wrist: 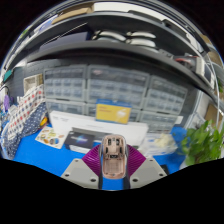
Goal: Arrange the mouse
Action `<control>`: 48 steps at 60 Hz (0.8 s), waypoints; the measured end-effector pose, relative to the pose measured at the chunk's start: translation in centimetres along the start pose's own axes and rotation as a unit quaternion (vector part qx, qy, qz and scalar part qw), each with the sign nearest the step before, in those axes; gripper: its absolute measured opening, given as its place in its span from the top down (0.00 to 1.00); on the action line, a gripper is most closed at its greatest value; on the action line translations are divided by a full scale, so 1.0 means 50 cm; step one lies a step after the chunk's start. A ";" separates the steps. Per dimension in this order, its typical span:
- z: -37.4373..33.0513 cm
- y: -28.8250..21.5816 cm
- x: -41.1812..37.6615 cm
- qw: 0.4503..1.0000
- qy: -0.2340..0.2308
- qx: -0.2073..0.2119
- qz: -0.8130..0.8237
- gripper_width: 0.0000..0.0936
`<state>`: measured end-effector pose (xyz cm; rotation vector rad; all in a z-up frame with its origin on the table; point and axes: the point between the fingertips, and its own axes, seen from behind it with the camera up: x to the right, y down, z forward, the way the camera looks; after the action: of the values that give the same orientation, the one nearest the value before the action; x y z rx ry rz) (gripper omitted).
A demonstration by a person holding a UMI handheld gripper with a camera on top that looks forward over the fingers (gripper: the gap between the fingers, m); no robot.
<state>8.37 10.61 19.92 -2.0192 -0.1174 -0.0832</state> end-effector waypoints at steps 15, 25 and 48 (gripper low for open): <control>0.014 0.096 0.310 0.999 0.021 -0.029 0.003 0.67; 0.071 0.279 0.364 0.994 0.002 -0.105 0.024 0.68; 0.114 0.475 0.337 0.983 -0.026 -0.177 0.050 0.64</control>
<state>27.97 6.25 -1.90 -2.3802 -0.0357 0.0147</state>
